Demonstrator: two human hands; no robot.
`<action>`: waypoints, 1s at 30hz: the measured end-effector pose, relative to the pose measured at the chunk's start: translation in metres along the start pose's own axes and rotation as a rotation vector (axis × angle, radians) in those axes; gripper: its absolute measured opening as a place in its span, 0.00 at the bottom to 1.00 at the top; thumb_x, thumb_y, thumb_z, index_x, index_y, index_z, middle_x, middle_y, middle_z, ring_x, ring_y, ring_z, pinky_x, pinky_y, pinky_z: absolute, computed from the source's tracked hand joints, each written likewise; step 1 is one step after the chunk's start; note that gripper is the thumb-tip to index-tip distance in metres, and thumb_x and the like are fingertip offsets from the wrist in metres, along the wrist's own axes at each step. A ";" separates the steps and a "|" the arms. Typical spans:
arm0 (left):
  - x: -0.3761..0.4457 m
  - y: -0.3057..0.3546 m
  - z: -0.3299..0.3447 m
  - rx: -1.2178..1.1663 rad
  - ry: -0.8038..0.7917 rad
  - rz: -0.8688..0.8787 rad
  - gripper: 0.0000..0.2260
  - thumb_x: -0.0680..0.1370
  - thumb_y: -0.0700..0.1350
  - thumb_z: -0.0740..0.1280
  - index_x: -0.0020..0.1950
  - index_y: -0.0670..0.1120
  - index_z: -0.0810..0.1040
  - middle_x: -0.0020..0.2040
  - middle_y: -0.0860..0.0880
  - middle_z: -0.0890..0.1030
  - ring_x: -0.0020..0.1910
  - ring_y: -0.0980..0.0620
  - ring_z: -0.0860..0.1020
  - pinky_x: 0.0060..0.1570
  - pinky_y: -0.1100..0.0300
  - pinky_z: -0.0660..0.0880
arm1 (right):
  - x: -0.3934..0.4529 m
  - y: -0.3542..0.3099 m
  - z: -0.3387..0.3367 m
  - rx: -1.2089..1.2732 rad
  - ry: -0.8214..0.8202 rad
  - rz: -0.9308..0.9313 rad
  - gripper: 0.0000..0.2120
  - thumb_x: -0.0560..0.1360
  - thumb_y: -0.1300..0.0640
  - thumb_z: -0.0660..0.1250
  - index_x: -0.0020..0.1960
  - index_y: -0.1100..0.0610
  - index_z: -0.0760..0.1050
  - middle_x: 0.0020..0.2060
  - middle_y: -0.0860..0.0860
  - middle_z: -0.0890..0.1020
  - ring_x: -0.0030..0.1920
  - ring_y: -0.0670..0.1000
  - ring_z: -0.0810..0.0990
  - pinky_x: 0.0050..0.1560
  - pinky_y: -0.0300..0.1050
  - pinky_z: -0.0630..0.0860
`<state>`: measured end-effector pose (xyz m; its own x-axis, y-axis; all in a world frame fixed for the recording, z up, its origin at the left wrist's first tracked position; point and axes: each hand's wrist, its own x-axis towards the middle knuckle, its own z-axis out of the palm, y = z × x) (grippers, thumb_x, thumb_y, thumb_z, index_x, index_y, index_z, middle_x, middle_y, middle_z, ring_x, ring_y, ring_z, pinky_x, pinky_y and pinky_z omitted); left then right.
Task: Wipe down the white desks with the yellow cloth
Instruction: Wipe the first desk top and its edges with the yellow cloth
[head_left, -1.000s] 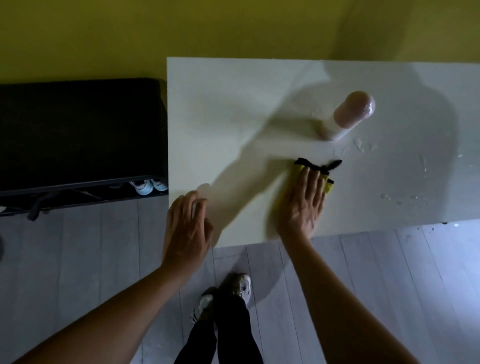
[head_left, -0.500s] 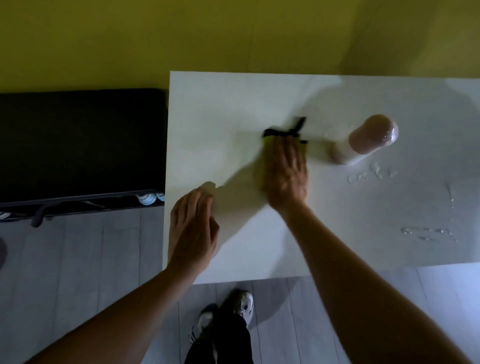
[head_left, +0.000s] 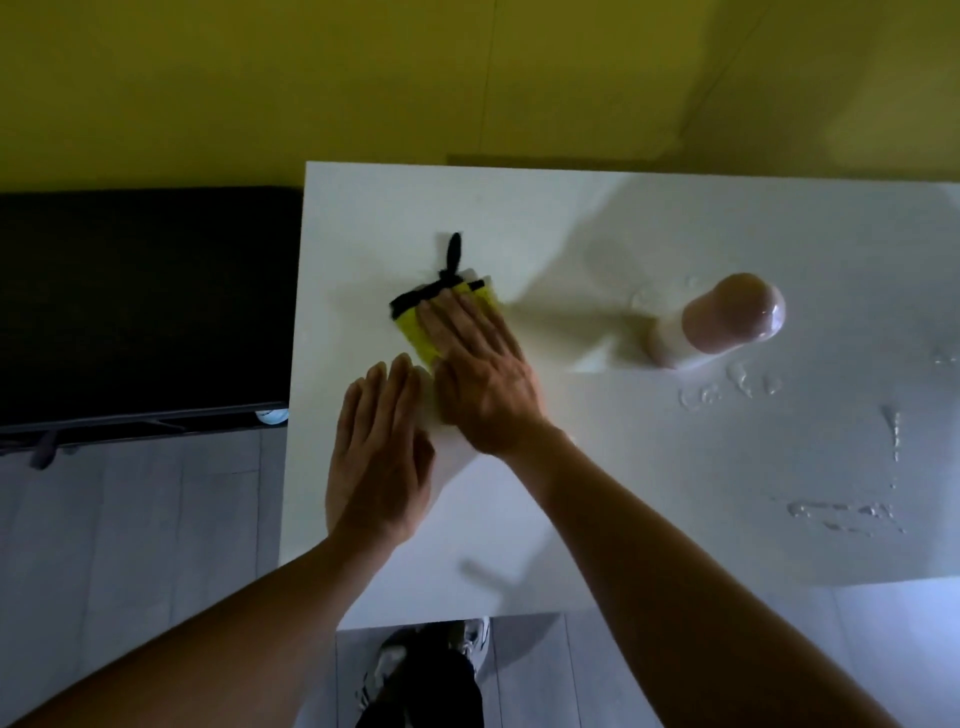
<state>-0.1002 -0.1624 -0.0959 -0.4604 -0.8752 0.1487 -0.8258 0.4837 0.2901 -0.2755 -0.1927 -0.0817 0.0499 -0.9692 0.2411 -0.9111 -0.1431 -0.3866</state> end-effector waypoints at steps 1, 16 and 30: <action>0.000 0.000 -0.001 -0.019 0.004 0.001 0.28 0.83 0.47 0.54 0.82 0.38 0.63 0.83 0.40 0.62 0.82 0.39 0.60 0.81 0.41 0.57 | 0.004 0.017 -0.002 0.000 0.062 0.073 0.22 0.83 0.56 0.59 0.76 0.59 0.69 0.76 0.59 0.69 0.78 0.58 0.63 0.76 0.60 0.61; 0.009 -0.001 0.002 -0.004 0.012 0.021 0.28 0.82 0.45 0.59 0.81 0.37 0.64 0.83 0.39 0.63 0.82 0.38 0.61 0.81 0.40 0.56 | -0.064 -0.028 -0.016 0.006 0.003 0.338 0.27 0.82 0.53 0.59 0.80 0.55 0.61 0.80 0.56 0.60 0.82 0.55 0.51 0.80 0.60 0.52; 0.018 -0.004 -0.001 -0.032 -0.048 0.013 0.28 0.83 0.47 0.52 0.83 0.39 0.60 0.83 0.40 0.60 0.82 0.36 0.58 0.82 0.42 0.51 | -0.216 0.092 -0.115 -0.122 0.088 0.963 0.27 0.86 0.47 0.43 0.83 0.48 0.44 0.83 0.48 0.46 0.81 0.47 0.41 0.81 0.56 0.48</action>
<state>-0.1046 -0.1802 -0.0938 -0.4866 -0.8670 0.1077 -0.8092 0.4937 0.3184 -0.4173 0.0268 -0.0675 -0.7649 -0.6411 -0.0627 -0.5820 0.7296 -0.3591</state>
